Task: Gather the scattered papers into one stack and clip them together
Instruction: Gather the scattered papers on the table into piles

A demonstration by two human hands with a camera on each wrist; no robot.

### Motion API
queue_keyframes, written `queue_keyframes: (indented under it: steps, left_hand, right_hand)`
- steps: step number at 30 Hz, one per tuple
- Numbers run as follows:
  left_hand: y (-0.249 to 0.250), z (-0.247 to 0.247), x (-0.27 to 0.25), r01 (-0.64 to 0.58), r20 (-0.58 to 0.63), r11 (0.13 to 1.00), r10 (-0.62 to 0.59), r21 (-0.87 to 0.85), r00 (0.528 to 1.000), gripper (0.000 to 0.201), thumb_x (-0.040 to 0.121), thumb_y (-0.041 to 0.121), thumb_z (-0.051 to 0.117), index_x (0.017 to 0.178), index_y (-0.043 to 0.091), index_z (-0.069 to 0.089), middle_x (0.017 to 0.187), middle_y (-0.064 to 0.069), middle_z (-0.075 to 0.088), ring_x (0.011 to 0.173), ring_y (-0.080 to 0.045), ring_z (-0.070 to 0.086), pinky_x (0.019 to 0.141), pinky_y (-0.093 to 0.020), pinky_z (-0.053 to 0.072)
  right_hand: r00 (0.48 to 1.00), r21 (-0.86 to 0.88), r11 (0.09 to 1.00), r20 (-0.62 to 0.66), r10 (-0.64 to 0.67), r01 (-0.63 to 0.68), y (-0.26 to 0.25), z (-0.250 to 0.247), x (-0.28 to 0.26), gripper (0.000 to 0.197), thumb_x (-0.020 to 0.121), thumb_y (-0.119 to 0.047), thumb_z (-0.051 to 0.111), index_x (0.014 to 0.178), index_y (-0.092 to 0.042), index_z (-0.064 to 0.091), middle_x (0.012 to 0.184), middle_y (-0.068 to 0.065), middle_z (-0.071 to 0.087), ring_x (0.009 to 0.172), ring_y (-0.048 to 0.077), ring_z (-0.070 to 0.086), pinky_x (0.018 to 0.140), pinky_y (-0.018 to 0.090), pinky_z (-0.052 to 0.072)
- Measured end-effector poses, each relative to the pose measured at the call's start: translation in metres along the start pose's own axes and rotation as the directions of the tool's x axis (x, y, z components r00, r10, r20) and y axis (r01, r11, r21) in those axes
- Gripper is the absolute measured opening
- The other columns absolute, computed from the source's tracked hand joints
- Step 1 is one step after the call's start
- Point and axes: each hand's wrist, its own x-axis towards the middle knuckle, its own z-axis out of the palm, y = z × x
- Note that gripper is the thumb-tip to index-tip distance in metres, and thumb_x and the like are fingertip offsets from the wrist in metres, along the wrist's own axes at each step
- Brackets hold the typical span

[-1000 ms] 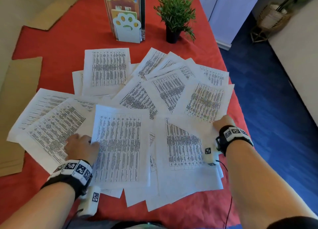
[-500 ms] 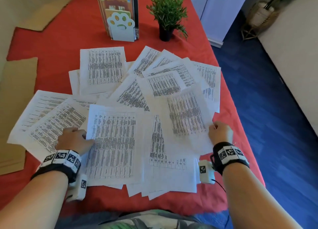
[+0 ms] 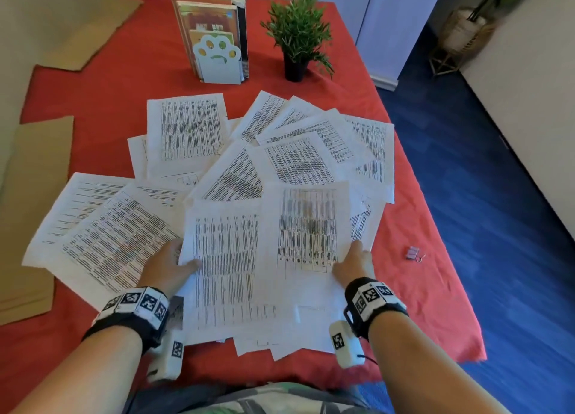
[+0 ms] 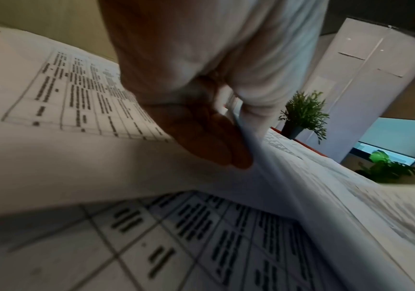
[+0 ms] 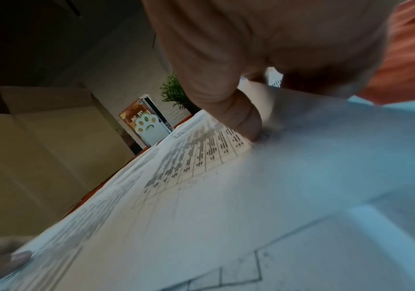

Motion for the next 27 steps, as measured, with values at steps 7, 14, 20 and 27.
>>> queue_keyframes:
  steps: [7, 14, 20, 27]
  left_hand:
    - [0.007, 0.005, 0.002, 0.028, 0.024, 0.999, -0.027, -0.037, 0.999, 0.057, 0.083, 0.022, 0.07, 0.133, 0.012, 0.046, 0.132, -0.01, 0.057, 0.115, -0.032, 0.058, 0.096, -0.047, 0.048]
    - [0.008, 0.02, -0.003, 0.01, 0.024, 0.994, -0.007, -0.113, 1.0, 0.032, 0.085, 0.02, 0.068, 0.114, 0.014, 0.057, 0.102, -0.002, 0.065, 0.085, -0.021, 0.064, 0.072, -0.028, 0.049]
    - [0.002, 0.001, 0.002, 0.02, -0.079, 0.994, -0.029, -0.109, 0.996, 0.023, 0.089, 0.018, 0.063, 0.11, 0.012, 0.056, 0.102, -0.006, 0.064, 0.077, -0.02, 0.06, 0.061, -0.027, 0.043]
    - [0.005, 0.019, -0.005, 0.016, 0.003, 0.997, -0.016, -0.076, 1.0, 0.016, 0.087, 0.022, 0.065, 0.098, 0.014, 0.056, 0.095, -0.006, 0.065, 0.075, -0.018, 0.059, 0.058, -0.027, 0.043]
  right_hand:
    - [0.999, -0.071, 0.997, -0.033, -0.02, 0.018, -0.012, 0.009, -0.001, 0.051, 0.08, -0.014, 0.062, 0.127, -0.009, 0.041, 0.131, 0.013, 0.034, 0.119, 0.036, 0.045, 0.099, 0.038, 0.042]
    - [0.996, -0.065, 0.996, -0.06, -0.059, 0.055, -0.017, 0.019, -0.006, 0.054, 0.077, -0.011, 0.059, 0.127, -0.015, 0.039, 0.128, 0.013, 0.041, 0.117, 0.031, 0.046, 0.098, 0.038, 0.041]
    - [0.997, -0.159, 0.986, -0.033, -0.063, 0.057, -0.034, 0.028, -0.013, 0.083, 0.082, -0.026, 0.063, 0.147, -0.025, 0.012, 0.14, 0.015, 0.03, 0.126, 0.036, 0.038, 0.103, 0.047, 0.037]
    - [0.998, -0.057, 0.997, 0.051, -0.042, 0.045, -0.057, 0.037, -0.002, 0.092, 0.078, -0.016, 0.066, 0.148, -0.028, 0.008, 0.132, 0.016, 0.037, 0.121, 0.034, 0.048, 0.101, 0.047, 0.046]
